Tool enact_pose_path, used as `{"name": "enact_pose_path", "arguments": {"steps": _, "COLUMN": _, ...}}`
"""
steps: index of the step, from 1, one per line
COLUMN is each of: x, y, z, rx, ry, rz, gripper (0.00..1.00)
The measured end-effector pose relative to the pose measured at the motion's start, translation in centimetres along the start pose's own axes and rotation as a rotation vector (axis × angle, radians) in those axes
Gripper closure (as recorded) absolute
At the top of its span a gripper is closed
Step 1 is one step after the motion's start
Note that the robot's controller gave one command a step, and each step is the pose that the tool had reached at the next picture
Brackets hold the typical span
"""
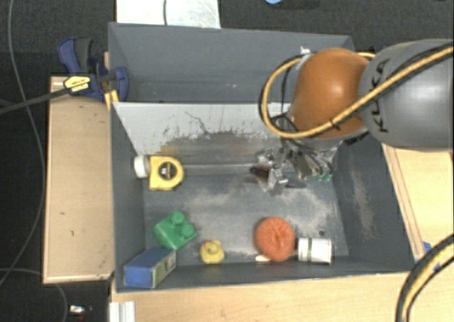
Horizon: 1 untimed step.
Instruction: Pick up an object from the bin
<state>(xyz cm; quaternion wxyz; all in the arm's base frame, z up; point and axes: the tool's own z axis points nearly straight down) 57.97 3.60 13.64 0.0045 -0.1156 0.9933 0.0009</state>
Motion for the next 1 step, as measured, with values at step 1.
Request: {"name": "enact_pose_path", "arguments": {"steps": 1, "x": 0.28, "y": -0.69, "z": -7.63, "rx": -0.001, "ry": 0.003, "rz": 0.012, "gripper": 1.0}}
